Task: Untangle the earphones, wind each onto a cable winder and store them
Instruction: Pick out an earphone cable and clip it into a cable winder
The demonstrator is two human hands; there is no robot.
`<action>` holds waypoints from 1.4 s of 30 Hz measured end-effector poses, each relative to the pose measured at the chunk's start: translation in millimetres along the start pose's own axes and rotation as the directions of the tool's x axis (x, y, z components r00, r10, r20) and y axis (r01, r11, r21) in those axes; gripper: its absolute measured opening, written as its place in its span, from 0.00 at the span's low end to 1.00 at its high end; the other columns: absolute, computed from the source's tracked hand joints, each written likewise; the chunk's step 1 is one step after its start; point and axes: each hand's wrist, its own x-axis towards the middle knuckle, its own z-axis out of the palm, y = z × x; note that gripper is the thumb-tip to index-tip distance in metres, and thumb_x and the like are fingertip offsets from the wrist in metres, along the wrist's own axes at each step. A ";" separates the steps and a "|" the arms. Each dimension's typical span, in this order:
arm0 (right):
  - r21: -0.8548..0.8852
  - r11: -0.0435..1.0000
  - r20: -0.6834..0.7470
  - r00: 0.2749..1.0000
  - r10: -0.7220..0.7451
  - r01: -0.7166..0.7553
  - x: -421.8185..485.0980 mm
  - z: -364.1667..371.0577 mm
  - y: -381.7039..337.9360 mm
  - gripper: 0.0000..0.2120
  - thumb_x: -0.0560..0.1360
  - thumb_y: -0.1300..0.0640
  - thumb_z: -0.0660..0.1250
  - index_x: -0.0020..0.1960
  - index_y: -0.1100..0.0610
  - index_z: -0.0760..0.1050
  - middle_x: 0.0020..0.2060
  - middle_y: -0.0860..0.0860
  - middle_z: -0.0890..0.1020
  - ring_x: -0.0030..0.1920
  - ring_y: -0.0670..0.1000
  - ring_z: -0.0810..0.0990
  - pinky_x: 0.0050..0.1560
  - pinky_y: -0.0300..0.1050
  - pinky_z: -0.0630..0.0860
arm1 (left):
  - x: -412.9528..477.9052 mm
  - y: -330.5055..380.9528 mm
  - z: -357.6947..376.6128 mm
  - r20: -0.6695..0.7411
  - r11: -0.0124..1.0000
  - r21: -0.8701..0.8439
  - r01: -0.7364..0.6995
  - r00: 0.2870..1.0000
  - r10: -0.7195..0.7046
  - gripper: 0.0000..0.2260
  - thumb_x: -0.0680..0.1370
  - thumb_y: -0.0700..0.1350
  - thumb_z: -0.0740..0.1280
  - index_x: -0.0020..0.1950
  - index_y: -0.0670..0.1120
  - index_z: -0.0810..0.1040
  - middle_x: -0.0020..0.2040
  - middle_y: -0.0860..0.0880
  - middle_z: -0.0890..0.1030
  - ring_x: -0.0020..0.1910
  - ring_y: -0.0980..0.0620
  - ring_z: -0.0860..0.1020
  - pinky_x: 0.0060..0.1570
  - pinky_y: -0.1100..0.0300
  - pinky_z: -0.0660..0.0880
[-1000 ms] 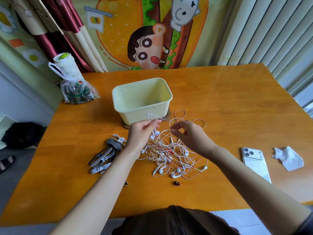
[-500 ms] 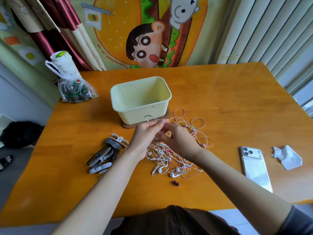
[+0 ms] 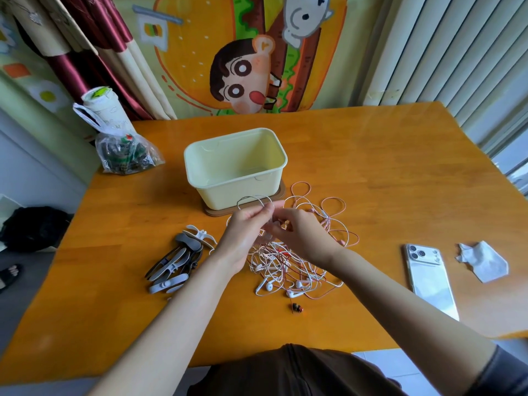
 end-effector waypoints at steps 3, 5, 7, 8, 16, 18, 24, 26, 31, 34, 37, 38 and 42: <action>-0.037 0.999 -0.048 0.998 0.028 -0.029 -0.3 -7.1 4.5 0.10 0.78 0.57 0.64 0.40 0.57 0.79 0.29 0.42 0.74 0.30 0.37 0.73 0.30 0.33 0.63 | 0.9 -3.4 -5.9 -0.012 0.997 0.066 -0.029 0.999 0.030 0.07 0.80 0.46 0.64 0.57 0.53 0.78 0.50 0.57 0.82 0.52 0.55 0.79 0.50 0.55 0.78; -0.060 0.996 -0.063 0.996 0.061 -0.065 -0.8 -10.3 8.8 0.09 0.78 0.57 0.64 0.39 0.55 0.77 0.29 0.44 0.73 0.28 0.42 0.71 0.30 0.37 0.60 | -1.3 -7.5 -8.2 0.006 0.984 0.164 -0.065 0.998 0.065 0.13 0.77 0.42 0.68 0.60 0.53 0.75 0.56 0.55 0.80 0.51 0.57 0.80 0.51 0.58 0.78; -0.076 0.991 -0.075 0.991 0.108 -0.114 -0.8 -12.1 11.5 0.09 0.77 0.55 0.64 0.40 0.56 0.77 0.30 0.46 0.74 0.27 0.45 0.69 0.31 0.40 0.62 | -4.4 -11.6 -7.8 0.011 0.972 0.212 -0.105 0.994 0.105 0.18 0.74 0.38 0.71 0.60 0.53 0.75 0.57 0.52 0.79 0.48 0.54 0.81 0.48 0.62 0.79; -0.072 0.989 -0.081 0.989 0.126 -0.132 -0.8 -12.9 12.4 0.09 0.77 0.54 0.64 0.40 0.56 0.78 0.31 0.48 0.75 0.28 0.46 0.69 0.31 0.40 0.63 | -5.6 -13.7 -7.2 0.003 0.963 0.238 -0.130 0.991 0.133 0.18 0.73 0.37 0.72 0.59 0.53 0.75 0.56 0.52 0.80 0.45 0.53 0.81 0.47 0.63 0.79; -0.078 0.986 -0.017 0.989 0.146 -0.147 -1.6 -11.1 8.1 0.10 0.77 0.57 0.64 0.37 0.53 0.79 0.33 0.53 0.80 0.25 0.46 0.67 0.26 0.37 0.63 | -2.2 -17.3 -11.1 -0.185 0.848 0.481 -0.221 0.920 0.345 0.11 0.73 0.34 0.72 0.48 0.49 0.80 0.45 0.53 0.82 0.40 0.55 0.81 0.43 0.62 0.79; -0.071 0.986 -0.029 0.989 0.146 -0.148 -1.3 -10.5 7.5 0.10 0.76 0.57 0.64 0.37 0.53 0.78 0.32 0.52 0.78 0.25 0.45 0.66 0.26 0.37 0.61 | -0.6 -20.7 -13.3 -0.202 0.788 0.589 -0.178 0.912 0.357 0.10 0.74 0.34 0.70 0.42 0.50 0.80 0.41 0.55 0.81 0.38 0.56 0.79 0.38 0.70 0.75; -0.104 0.984 -0.088 0.987 0.135 -0.144 -1.0 -13.3 11.6 0.10 0.76 0.54 0.65 0.37 0.56 0.77 0.28 0.45 0.73 0.26 0.46 0.67 0.28 0.37 0.62 | -0.1 -17.2 -9.6 -0.031 0.846 0.507 -0.164 0.977 0.209 0.11 0.77 0.37 0.67 0.57 0.48 0.80 0.52 0.56 0.81 0.55 0.59 0.77 0.51 0.77 0.68; -0.129 0.986 -0.048 0.994 0.099 -0.105 -3.4 -12.5 12.3 0.08 0.76 0.54 0.65 0.38 0.51 0.76 0.28 0.40 0.72 0.26 0.43 0.69 0.28 0.35 0.63 | -1.9 -8.2 0.5 0.011 0.958 0.263 -0.118 0.993 0.120 0.08 0.78 0.42 0.66 0.55 0.47 0.81 0.49 0.54 0.83 0.50 0.63 0.79 0.48 0.75 0.71; -0.124 0.992 0.064 0.998 0.027 -0.018 -10.8 -9.3 10.8 0.07 0.75 0.54 0.68 0.50 0.56 0.79 0.42 0.49 0.81 0.35 0.41 0.74 0.37 0.34 0.68 | 3.0 -7.8 6.4 -0.102 0.957 0.260 -0.125 0.982 0.156 0.10 0.81 0.43 0.62 0.45 0.43 0.80 0.40 0.46 0.80 0.37 0.56 0.78 0.42 0.66 0.73; -0.105 0.989 0.005 0.995 0.100 -0.099 -10.1 -17.0 21.7 0.10 0.78 0.57 0.64 0.57 0.59 0.76 0.49 0.51 0.82 0.40 0.39 0.77 0.39 0.28 0.67 | 5.2 -13.0 -4.6 -0.205 0.959 0.273 -0.077 0.969 0.136 0.12 0.83 0.42 0.57 0.45 0.41 0.78 0.37 0.48 0.79 0.34 0.61 0.77 0.34 0.74 0.72; -0.068 0.977 -0.138 0.971 0.194 -0.204 -7.3 -32.6 32.6 0.09 0.80 0.61 0.59 0.60 0.59 0.71 0.46 0.52 0.84 0.34 0.37 0.77 0.33 0.31 0.67 | 9.4 -29.3 -27.9 -0.200 0.920 0.390 0.039 0.979 0.044 0.13 0.83 0.42 0.56 0.44 0.45 0.77 0.35 0.48 0.77 0.36 0.53 0.77 0.36 0.67 0.73; -0.065 0.974 -0.165 0.965 0.204 -0.217 -6.8 -38.1 33.9 0.09 0.80 0.61 0.58 0.60 0.60 0.71 0.45 0.51 0.84 0.29 0.35 0.75 0.30 0.30 0.67 | 10.5 -37.2 -36.6 -0.157 0.881 0.461 0.104 0.987 -0.034 0.12 0.83 0.42 0.57 0.44 0.46 0.76 0.35 0.49 0.77 0.37 0.53 0.76 0.39 0.64 0.74; -0.128 0.979 -0.127 0.982 0.142 -0.158 -3.6 -45.5 29.1 0.06 0.79 0.61 0.62 0.53 0.60 0.76 0.43 0.50 0.84 0.27 0.32 0.74 0.29 0.29 0.69 | 10.7 -52.2 -56.1 -0.031 0.673 0.706 0.219 0.960 -0.279 0.11 0.79 0.41 0.64 0.61 0.48 0.74 0.58 0.49 0.78 0.57 0.52 0.76 0.56 0.60 0.72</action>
